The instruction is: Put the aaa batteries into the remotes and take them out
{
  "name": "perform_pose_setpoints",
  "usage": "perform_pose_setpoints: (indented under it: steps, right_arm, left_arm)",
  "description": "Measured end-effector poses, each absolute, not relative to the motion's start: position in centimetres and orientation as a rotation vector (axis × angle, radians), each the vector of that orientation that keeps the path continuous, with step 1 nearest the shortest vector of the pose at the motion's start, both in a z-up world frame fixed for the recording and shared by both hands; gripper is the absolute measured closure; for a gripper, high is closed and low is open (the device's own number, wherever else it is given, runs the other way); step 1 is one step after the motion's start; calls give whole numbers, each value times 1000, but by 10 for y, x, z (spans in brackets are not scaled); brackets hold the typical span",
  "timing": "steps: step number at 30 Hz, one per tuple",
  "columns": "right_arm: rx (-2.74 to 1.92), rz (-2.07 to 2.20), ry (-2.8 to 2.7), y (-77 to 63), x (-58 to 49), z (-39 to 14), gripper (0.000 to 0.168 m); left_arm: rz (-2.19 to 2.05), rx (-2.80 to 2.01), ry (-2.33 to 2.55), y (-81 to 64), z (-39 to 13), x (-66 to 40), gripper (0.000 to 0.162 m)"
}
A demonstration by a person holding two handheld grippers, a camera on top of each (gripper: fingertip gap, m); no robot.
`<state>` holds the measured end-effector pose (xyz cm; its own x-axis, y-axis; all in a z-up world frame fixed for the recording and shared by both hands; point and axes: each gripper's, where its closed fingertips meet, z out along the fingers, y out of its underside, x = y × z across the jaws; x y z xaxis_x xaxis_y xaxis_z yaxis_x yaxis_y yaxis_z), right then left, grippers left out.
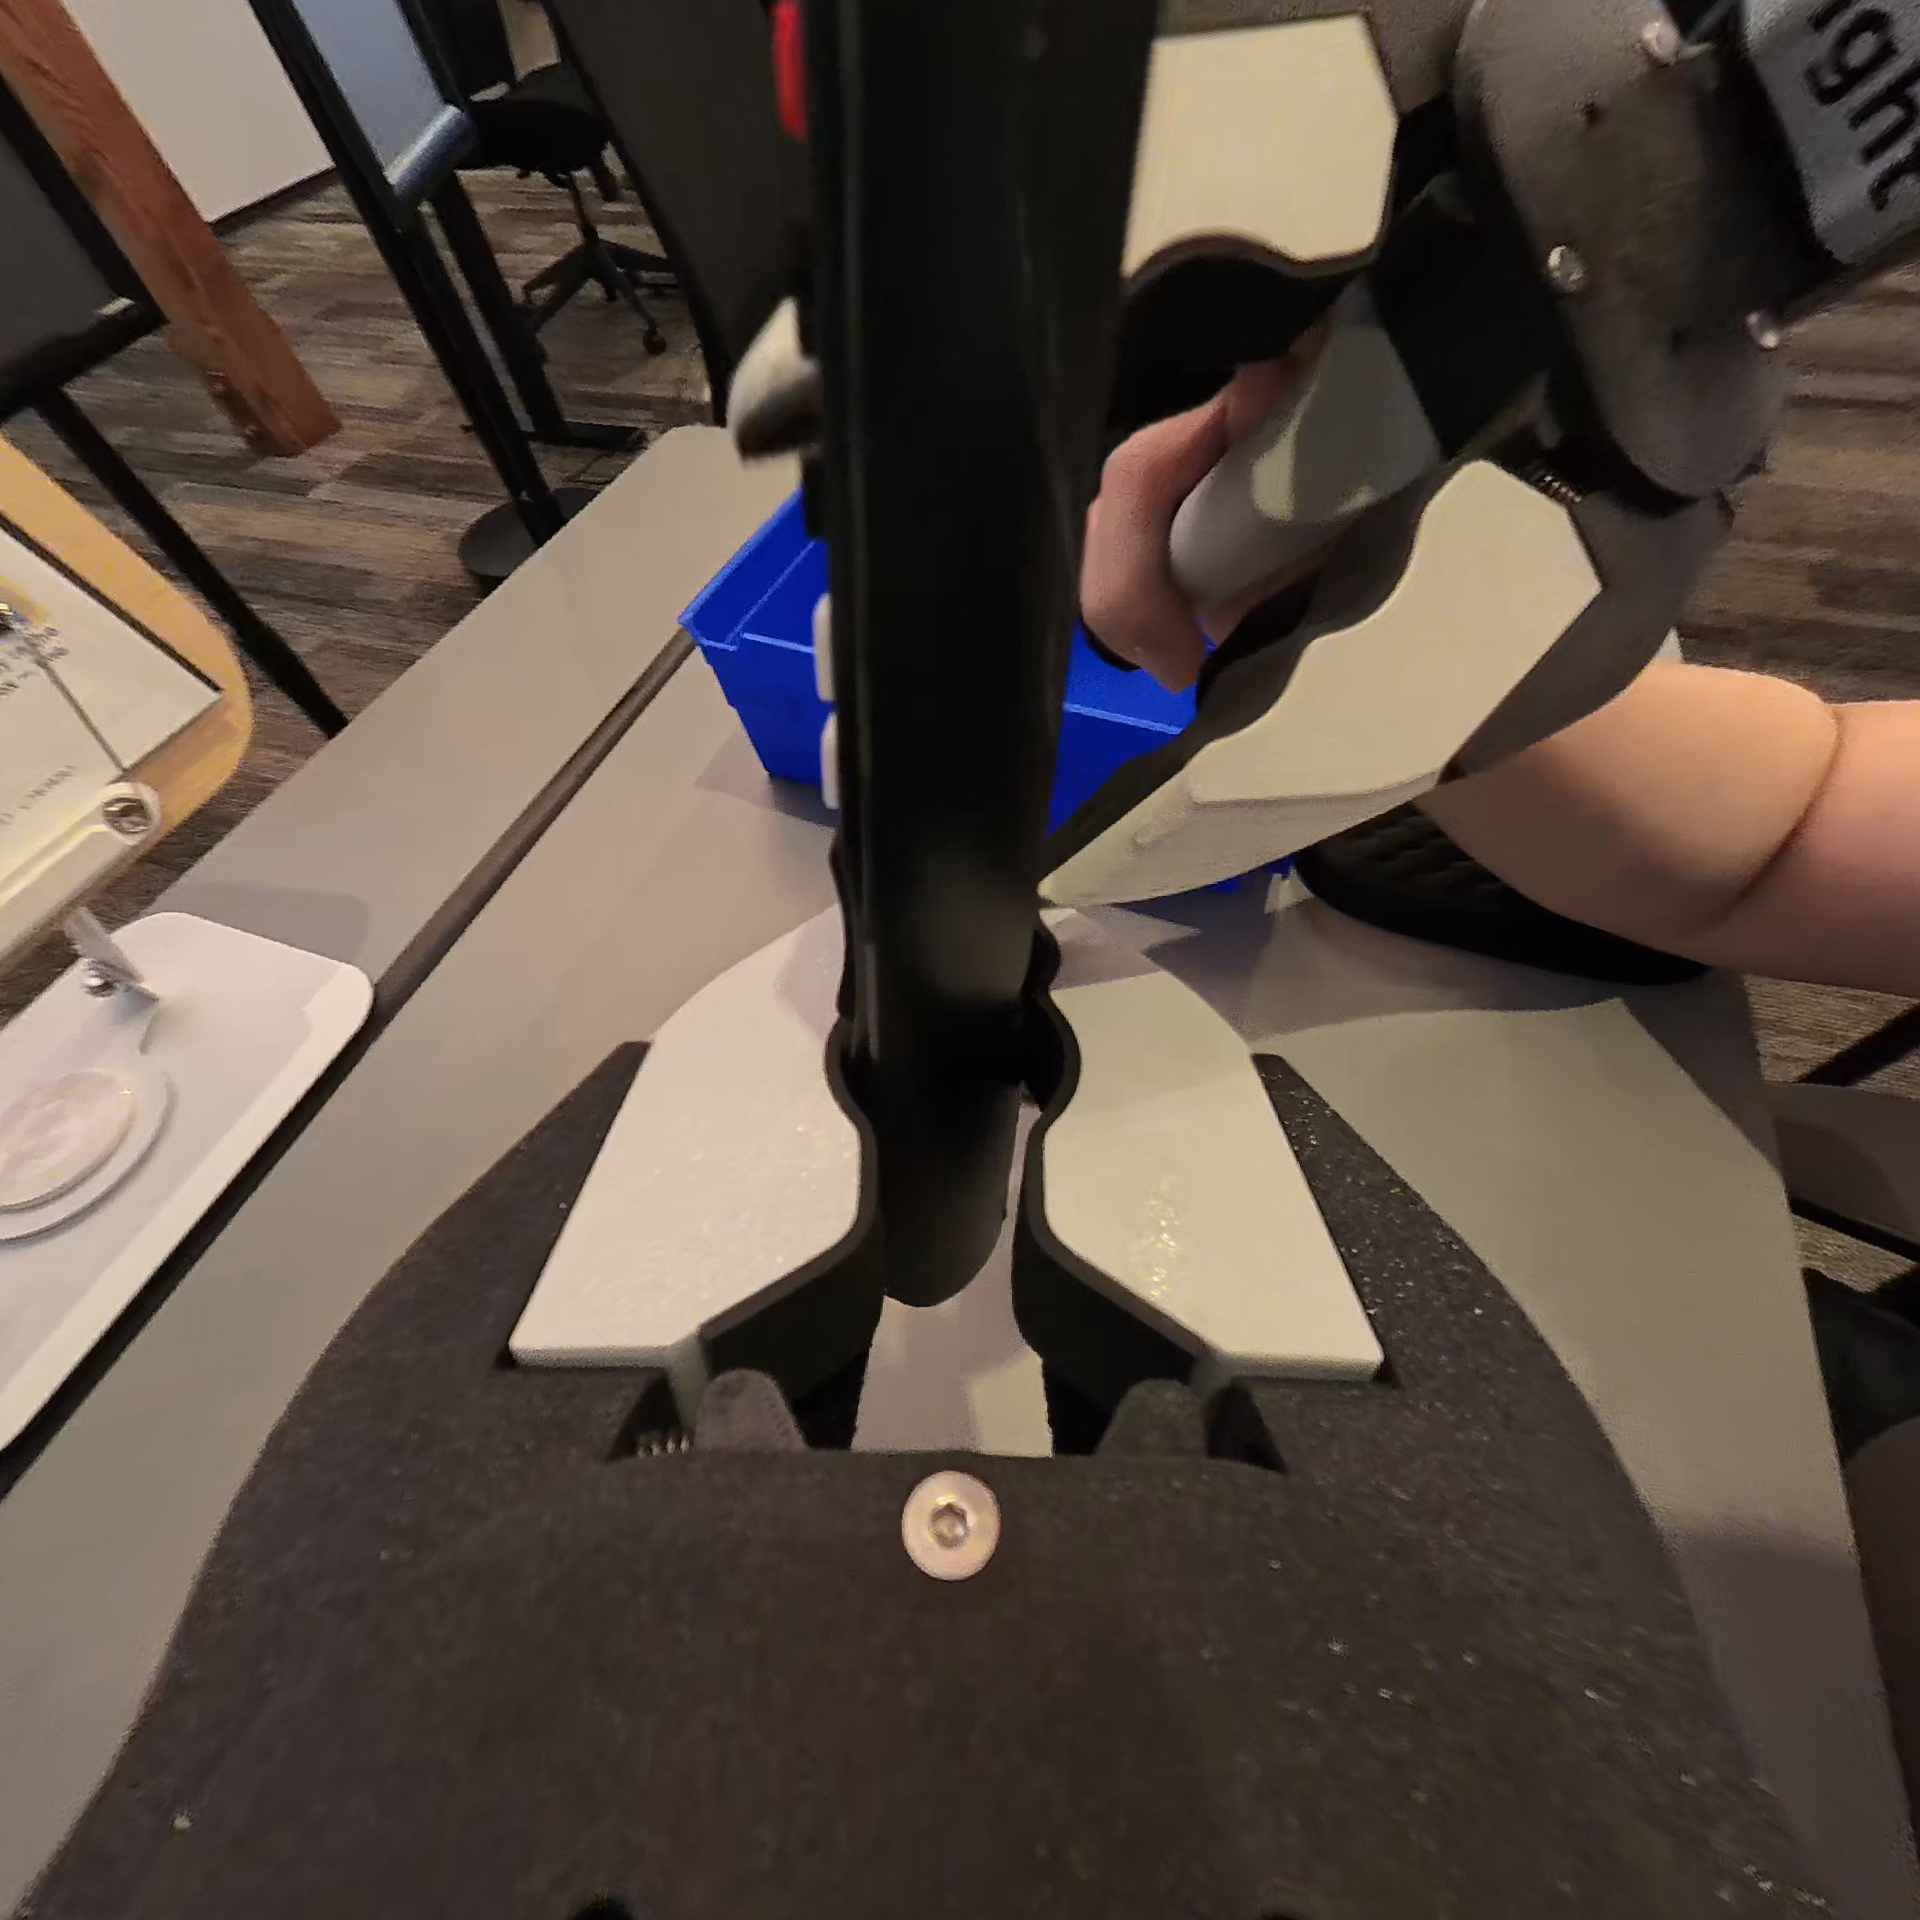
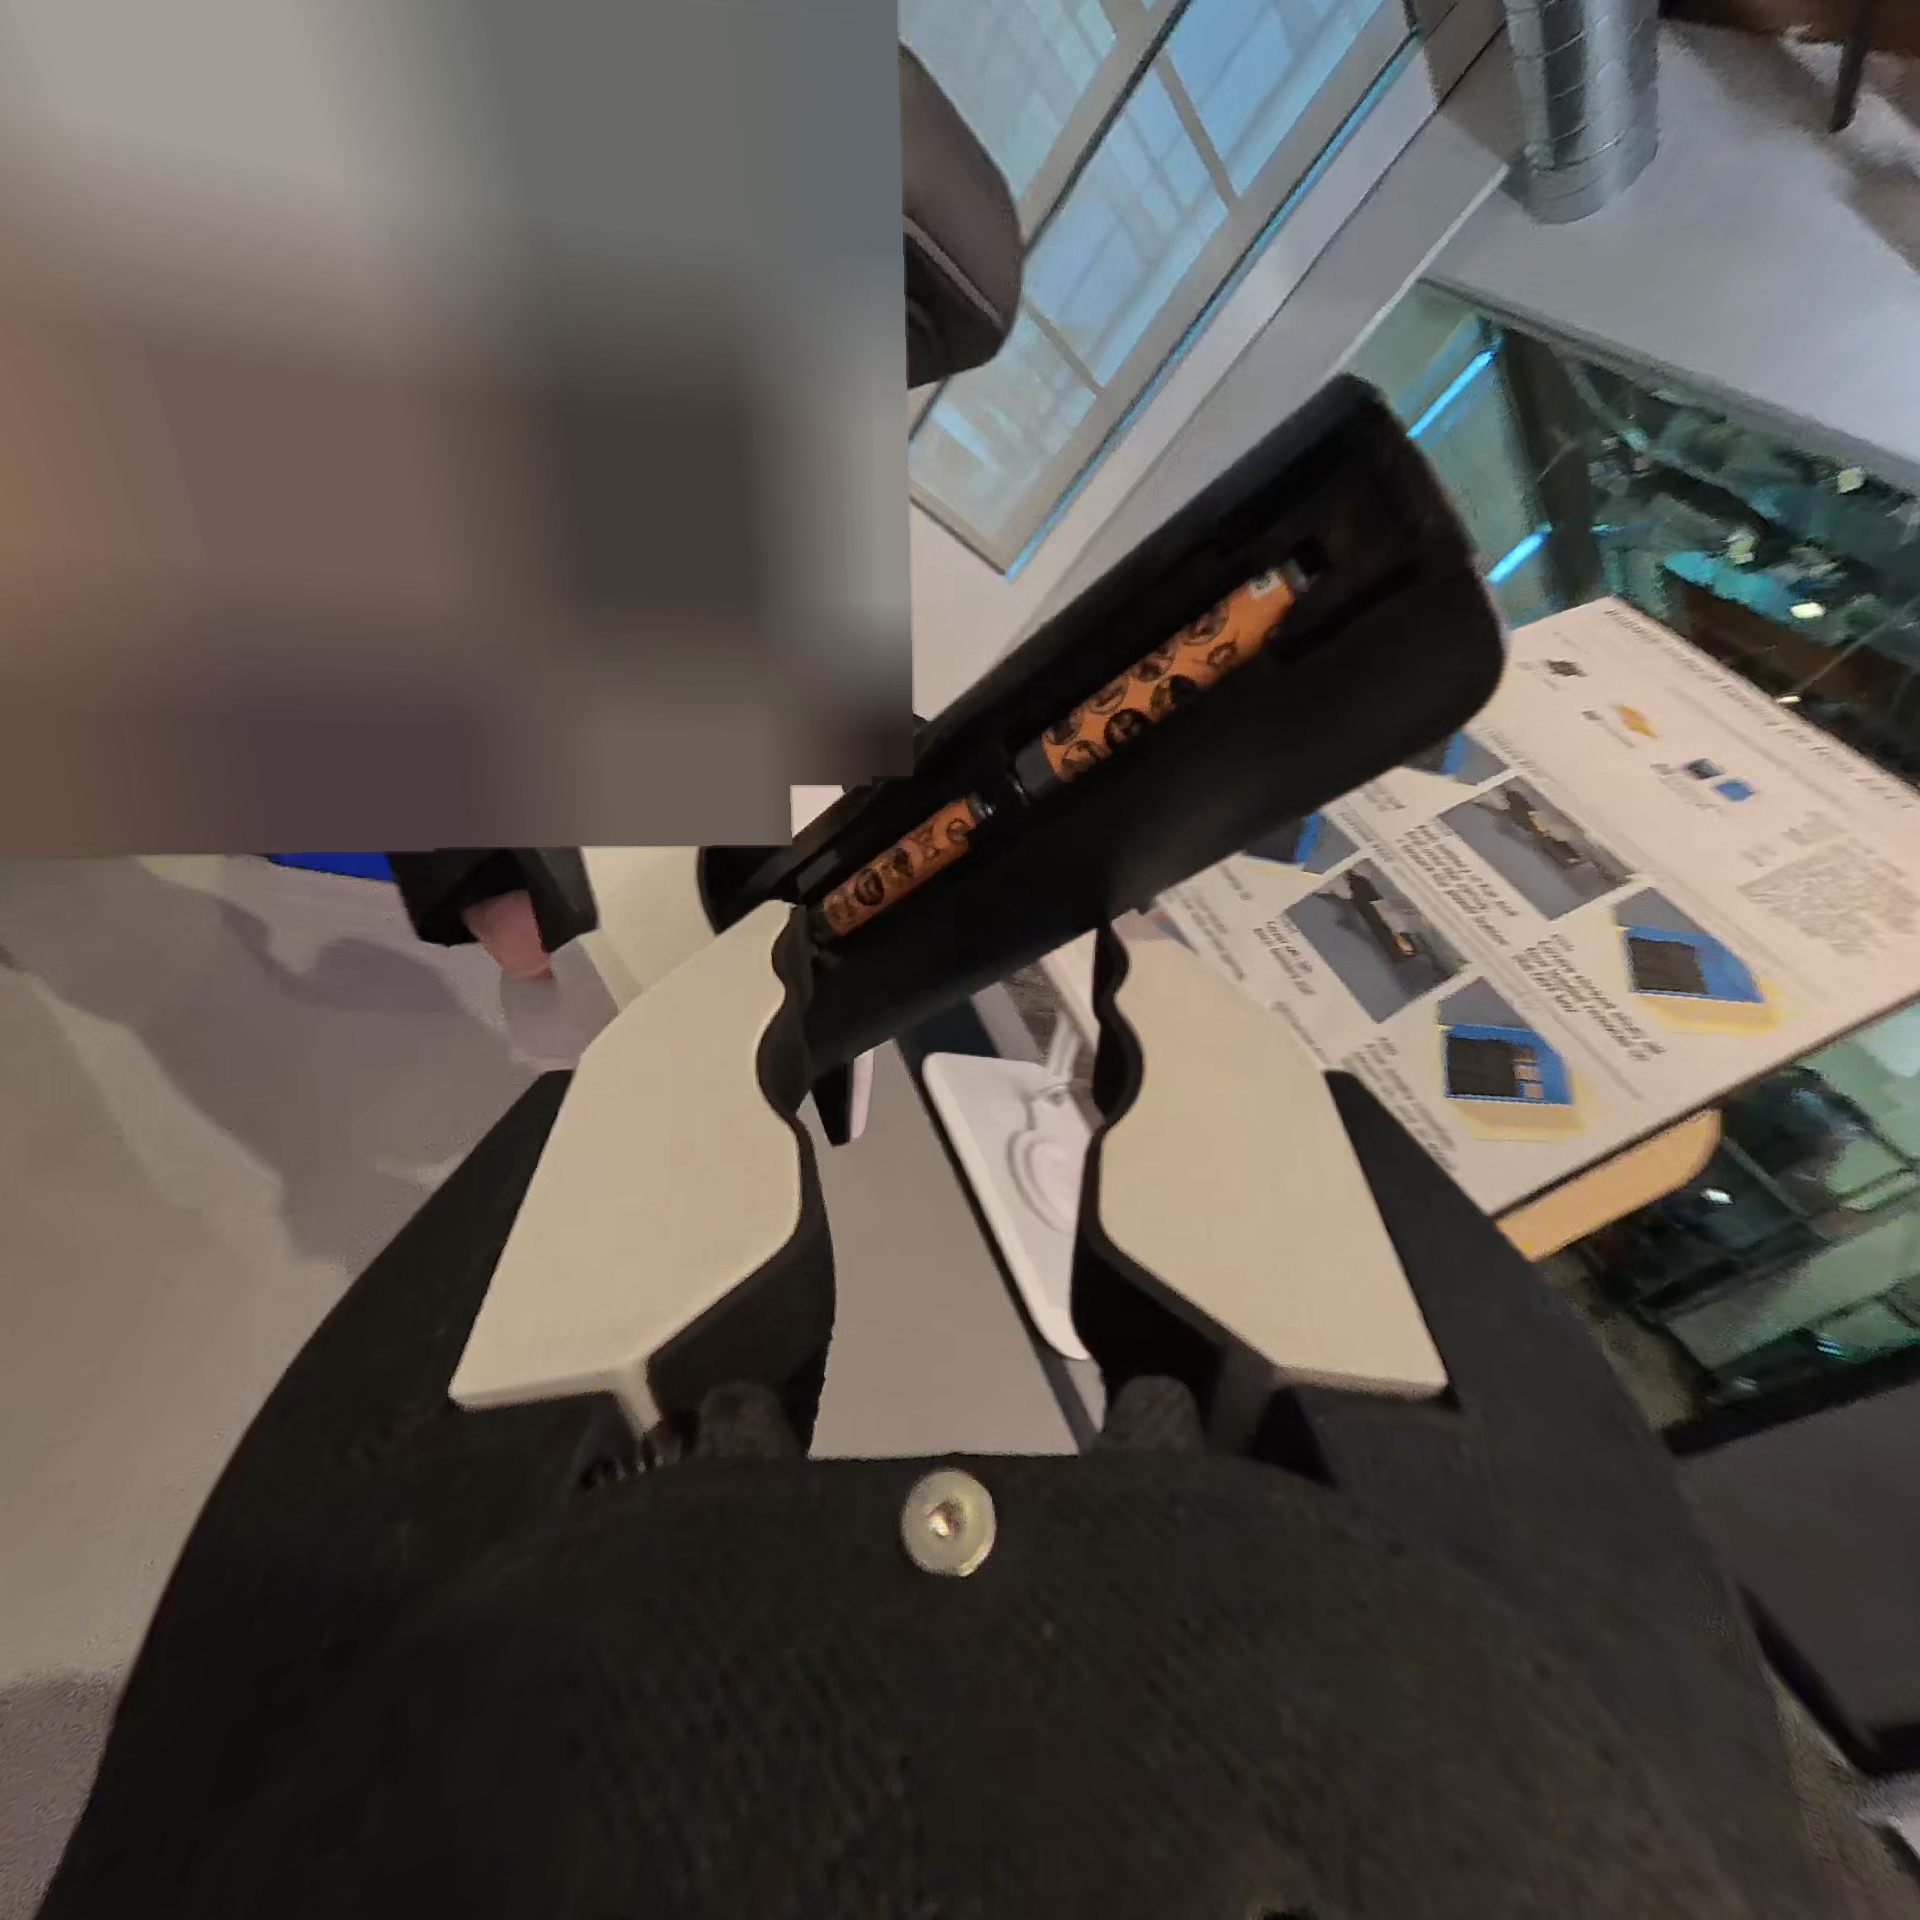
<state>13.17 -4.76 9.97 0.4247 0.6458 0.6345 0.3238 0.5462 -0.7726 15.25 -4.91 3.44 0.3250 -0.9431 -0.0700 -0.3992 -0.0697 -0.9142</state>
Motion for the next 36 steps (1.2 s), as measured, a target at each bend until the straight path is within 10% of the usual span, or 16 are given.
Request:
perform_pose_setpoints:
  steps: [36]
  right_arm:
    - [-725, -370, -1115, -65, 131, 121, 101]
  left_arm:
    - [-656, -1672, 1153, -46, 43, 146, 137]
